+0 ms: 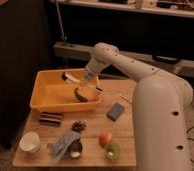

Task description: Wipe tray with brush

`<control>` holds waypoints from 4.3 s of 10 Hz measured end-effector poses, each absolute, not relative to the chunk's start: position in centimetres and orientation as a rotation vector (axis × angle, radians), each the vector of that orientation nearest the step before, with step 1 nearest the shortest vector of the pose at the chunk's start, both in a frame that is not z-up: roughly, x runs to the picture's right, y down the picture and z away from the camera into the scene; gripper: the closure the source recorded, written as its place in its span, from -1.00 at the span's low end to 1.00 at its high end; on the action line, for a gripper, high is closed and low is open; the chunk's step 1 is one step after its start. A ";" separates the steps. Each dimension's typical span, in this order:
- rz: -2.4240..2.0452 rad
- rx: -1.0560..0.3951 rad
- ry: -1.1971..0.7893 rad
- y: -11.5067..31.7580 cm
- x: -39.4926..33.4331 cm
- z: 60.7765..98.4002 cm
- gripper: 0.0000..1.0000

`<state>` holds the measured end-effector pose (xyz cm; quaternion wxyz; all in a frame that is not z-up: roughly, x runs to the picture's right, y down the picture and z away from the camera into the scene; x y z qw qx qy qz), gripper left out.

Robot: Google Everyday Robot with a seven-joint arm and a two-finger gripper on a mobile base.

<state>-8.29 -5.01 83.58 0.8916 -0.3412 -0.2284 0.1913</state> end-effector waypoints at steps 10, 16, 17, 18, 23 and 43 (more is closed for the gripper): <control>0.246 -0.819 -0.450 -2.2 -17.3 84.5 1.00; 0.285 -0.826 -0.409 0.9 -17.9 86.4 1.00; 0.291 -0.824 -0.397 0.8 -17.5 86.9 1.00; 0.298 -0.826 -0.379 0.6 -16.9 87.5 1.00; 0.332 -0.810 -0.339 -3.8 -15.4 93.0 1.00; 0.197 -0.803 -0.491 3.5 -16.7 84.0 1.00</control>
